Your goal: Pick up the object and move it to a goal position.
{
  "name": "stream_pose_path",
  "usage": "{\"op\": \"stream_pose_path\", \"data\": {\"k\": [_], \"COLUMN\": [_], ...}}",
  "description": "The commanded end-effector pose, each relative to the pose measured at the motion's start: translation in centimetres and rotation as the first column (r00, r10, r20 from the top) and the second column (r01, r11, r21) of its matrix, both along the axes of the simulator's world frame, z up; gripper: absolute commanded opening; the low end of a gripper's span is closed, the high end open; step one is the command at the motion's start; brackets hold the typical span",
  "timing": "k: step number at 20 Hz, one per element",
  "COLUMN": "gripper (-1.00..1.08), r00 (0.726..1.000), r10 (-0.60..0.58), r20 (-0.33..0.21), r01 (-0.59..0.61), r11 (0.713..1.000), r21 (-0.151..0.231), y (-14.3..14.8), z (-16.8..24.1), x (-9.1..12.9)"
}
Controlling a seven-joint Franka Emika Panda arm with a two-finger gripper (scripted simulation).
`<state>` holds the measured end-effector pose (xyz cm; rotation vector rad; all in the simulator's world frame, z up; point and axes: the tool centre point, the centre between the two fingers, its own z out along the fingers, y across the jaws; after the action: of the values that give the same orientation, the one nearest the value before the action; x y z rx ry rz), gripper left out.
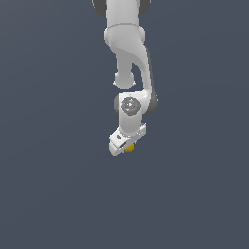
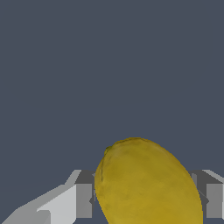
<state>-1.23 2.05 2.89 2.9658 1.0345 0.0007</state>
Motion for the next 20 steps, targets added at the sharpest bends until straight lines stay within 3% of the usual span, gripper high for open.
{"op": "stream_pose_path", "data": {"k": [1, 11, 20], "gripper": [-1.0, -1.0, -1.0], "r00": [1.0, 1.0, 1.0], "r10": [0.0, 0.0, 0.001], "r20": [0.0, 0.0, 0.0], "r01": [0.0, 0.0, -0.001], "r11": [1.0, 1.0, 1.0], "r21": [0.0, 0.0, -0.001], "y": [0.0, -0.3, -1.1], "z": [0.0, 2.5, 9.2], "x": [0.0, -0.4, -1.5]}}
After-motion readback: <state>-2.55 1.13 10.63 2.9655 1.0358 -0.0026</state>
